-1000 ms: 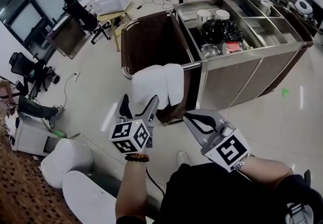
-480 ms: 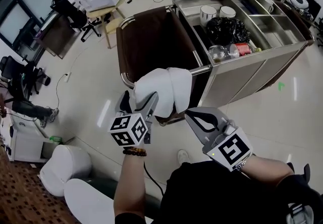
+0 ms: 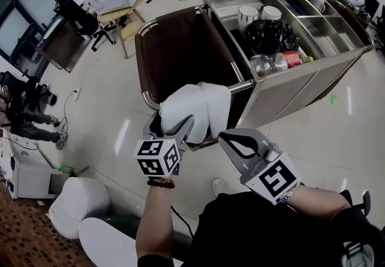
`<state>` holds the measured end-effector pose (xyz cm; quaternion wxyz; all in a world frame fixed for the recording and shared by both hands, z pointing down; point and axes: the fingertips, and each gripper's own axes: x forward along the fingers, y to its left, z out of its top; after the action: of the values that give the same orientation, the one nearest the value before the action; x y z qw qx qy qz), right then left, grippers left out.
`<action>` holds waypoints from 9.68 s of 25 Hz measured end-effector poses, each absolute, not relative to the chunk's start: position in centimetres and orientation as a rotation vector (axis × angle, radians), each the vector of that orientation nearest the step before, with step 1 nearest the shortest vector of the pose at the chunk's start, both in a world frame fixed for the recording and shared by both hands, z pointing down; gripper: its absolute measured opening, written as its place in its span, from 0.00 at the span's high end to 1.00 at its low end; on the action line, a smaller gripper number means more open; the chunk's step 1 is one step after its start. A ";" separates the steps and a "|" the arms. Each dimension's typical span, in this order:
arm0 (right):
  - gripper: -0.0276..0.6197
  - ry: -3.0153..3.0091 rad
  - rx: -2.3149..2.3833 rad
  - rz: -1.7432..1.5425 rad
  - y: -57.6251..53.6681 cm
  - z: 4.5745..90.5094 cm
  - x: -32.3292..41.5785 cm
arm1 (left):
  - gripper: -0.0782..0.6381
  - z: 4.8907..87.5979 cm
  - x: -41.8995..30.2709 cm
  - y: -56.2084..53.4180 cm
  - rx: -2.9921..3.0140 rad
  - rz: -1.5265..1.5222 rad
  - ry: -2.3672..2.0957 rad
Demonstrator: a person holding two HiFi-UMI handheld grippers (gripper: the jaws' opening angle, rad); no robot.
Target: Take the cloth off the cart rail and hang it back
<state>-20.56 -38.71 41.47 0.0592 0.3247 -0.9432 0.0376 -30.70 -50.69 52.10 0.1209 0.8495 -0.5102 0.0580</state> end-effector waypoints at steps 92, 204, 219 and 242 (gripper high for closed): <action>0.96 -3.121 0.813 -0.057 -10.1 39.3 -4.1 | 0.85 36.9 -13.1 -15.2 2.681 -0.227 -1.890; 0.77 -2.855 0.435 -0.422 -19.1 45.0 -5.5 | 0.85 34.2 -9.5 -15.0 2.743 -0.289 -1.887; 0.94 -2.955 0.784 -0.467 -24.0 38.5 -1.1 | 0.54 39.3 -10.8 -17.6 2.632 -0.208 -1.823; 0.94 -2.899 1.032 -0.815 -31.7 26.6 -14.2 | 0.55 37.8 -30.7 -23.4 2.472 -0.416 -1.957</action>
<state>-14.20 -31.71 26.63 -0.0209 0.3242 -0.9105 -0.2558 -30.66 -23.43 37.80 -0.0191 0.7772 -0.6152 -0.1308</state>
